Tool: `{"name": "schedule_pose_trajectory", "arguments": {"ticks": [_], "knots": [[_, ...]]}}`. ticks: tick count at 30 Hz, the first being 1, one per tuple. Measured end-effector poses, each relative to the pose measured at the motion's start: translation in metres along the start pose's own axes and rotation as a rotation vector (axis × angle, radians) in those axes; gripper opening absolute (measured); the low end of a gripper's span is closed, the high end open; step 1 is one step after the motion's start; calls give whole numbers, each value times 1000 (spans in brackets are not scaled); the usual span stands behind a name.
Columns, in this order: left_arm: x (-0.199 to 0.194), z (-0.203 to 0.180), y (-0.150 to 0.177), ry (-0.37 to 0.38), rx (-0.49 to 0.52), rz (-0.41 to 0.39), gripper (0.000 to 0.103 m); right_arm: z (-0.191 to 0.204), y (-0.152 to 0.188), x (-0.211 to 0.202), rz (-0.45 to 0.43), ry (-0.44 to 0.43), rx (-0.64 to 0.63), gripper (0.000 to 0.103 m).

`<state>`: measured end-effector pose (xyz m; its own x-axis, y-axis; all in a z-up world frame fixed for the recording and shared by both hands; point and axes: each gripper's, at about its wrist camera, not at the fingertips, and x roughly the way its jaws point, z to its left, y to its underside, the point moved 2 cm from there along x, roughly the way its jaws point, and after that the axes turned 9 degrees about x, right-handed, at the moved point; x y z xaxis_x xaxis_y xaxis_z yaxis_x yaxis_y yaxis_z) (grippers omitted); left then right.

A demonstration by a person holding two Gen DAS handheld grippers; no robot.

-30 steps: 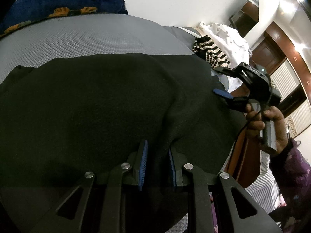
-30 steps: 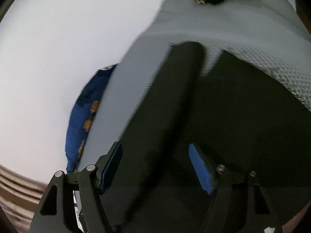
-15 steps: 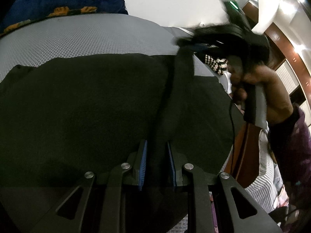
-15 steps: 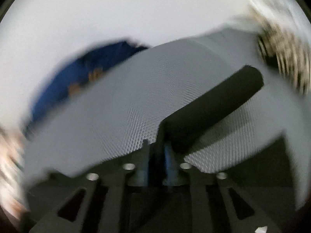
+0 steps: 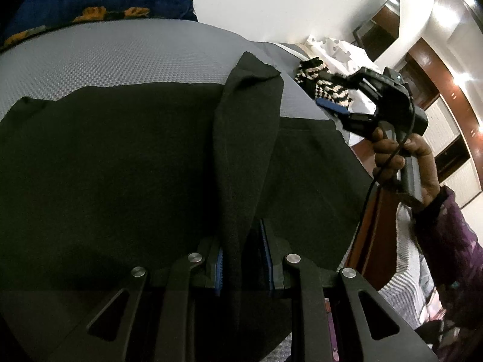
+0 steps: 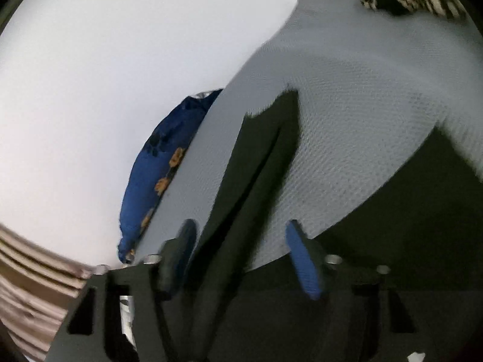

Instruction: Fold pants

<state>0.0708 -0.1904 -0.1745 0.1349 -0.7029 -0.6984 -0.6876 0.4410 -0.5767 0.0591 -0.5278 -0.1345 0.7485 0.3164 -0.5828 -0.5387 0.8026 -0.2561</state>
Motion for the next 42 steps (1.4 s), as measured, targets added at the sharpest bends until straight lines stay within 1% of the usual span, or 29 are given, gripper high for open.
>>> {"name": "schedule_pose_trajectory", "arguments": {"ticks": [2,3,5,7,9,11,12,17,19,22,30,31,32,34,35,36,37,38,39,40,42], "knots": [[0,1,0,8,-10,-6,22,17,0,4,21,49,-109,43],[0,1,1,12,-13,-7,22,28,2,11,52,47,-150,43],[0,1,1,17,-13,-6,22,41,2,30,95,59,-179,43],[0,2,2,23,-13,-6,22,45,-1,43,110,46,-180,42],[0,3,2,27,-18,-10,22,44,-7,61,125,13,-118,42],[0,3,3,29,-16,-13,22,35,-13,75,147,-55,-12,42],[0,3,3,31,-14,-14,22,31,-16,81,152,-55,29,42],[-1,5,4,43,-19,-16,22,23,-24,97,151,-7,97,42],[-1,6,4,44,-22,-16,22,22,-28,104,144,19,117,42],[-2,6,4,45,-21,-16,22,23,-32,113,158,1,141,42],[-2,5,4,43,-20,-15,22,28,-41,140,142,40,158,42],[-2,5,4,43,-18,-15,22,28,-41,143,143,51,164,40],[-2,5,4,43,-16,-14,22,27,-42,146,135,75,173,39],[-3,6,3,45,-19,-13,22,25,-43,141,97,89,207,40],[-3,6,3,47,-22,-14,22,23,-44,135,66,102,230,41],[-3,7,4,49,-22,-14,22,22,-43,133,53,102,236,44],[-3,7,4,50,-22,-15,22,23,-42,135,74,90,231,44],[-3,7,4,50,-20,-16,22,23,-38,142,125,72,233,43],[-3,7,4,51,-18,-16,22,23,-35,144,147,64,241,43],[-3,7,4,51,-17,-17,22,23,-33,146,158,53,246,45],[-3,8,4,52,-17,-17,22,28,-33,151,160,24,225,45]]}}
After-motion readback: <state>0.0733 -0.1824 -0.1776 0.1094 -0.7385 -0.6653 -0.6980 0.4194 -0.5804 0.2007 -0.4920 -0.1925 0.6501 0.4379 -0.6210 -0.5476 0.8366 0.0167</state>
